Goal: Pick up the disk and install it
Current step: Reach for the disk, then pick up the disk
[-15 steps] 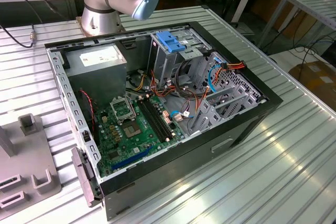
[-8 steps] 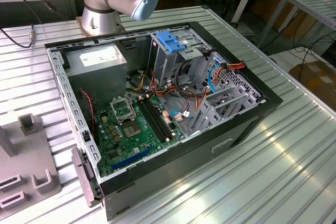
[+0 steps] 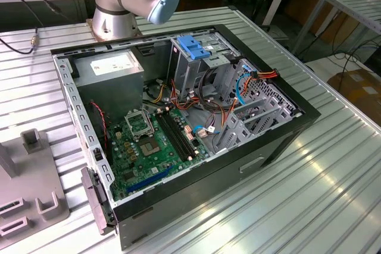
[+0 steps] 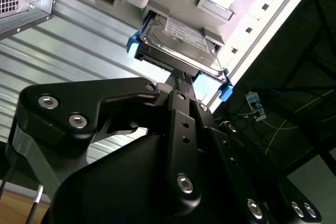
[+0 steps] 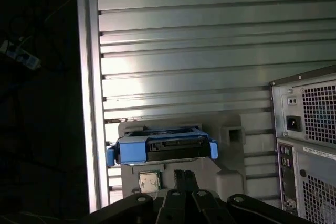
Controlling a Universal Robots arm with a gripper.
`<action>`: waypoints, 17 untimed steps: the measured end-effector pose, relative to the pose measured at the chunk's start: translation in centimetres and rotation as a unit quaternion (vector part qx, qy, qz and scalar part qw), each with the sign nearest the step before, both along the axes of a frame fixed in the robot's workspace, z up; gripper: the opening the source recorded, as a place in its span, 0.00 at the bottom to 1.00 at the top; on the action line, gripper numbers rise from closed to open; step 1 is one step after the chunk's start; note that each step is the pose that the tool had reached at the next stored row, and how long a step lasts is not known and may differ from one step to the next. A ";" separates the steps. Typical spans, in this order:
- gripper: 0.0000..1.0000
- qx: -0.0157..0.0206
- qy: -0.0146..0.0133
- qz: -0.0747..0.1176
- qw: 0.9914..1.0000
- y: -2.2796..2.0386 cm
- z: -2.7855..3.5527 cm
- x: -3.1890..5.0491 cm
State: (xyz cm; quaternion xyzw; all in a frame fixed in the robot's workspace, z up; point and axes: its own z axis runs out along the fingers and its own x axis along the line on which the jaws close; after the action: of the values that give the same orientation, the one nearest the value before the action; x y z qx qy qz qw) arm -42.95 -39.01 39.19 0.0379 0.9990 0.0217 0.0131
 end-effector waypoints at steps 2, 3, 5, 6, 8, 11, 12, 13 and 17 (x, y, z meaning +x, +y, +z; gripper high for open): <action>0.10 0.000 0.000 0.000 1.000 0.06 -0.02 -0.71; 0.10 0.000 0.000 0.000 1.000 0.08 -0.04 -1.20; 0.10 0.000 0.000 0.000 1.000 0.09 -0.06 -1.93; 0.10 0.000 0.000 0.000 1.000 0.09 -0.08 -2.47; 0.10 0.000 0.000 0.000 1.000 0.09 -0.11 -2.99; 0.10 0.000 0.000 0.000 1.000 0.08 -0.11 -3.20; 0.10 0.000 0.000 0.000 1.000 0.08 -0.11 -3.22; 0.10 0.000 0.000 0.000 1.000 0.08 -0.12 -3.27; 0.10 0.000 0.000 0.000 1.000 0.09 -0.11 -3.34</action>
State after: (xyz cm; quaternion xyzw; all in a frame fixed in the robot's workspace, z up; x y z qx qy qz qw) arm -46.29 -38.93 39.08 0.0379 0.9990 0.0217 0.0130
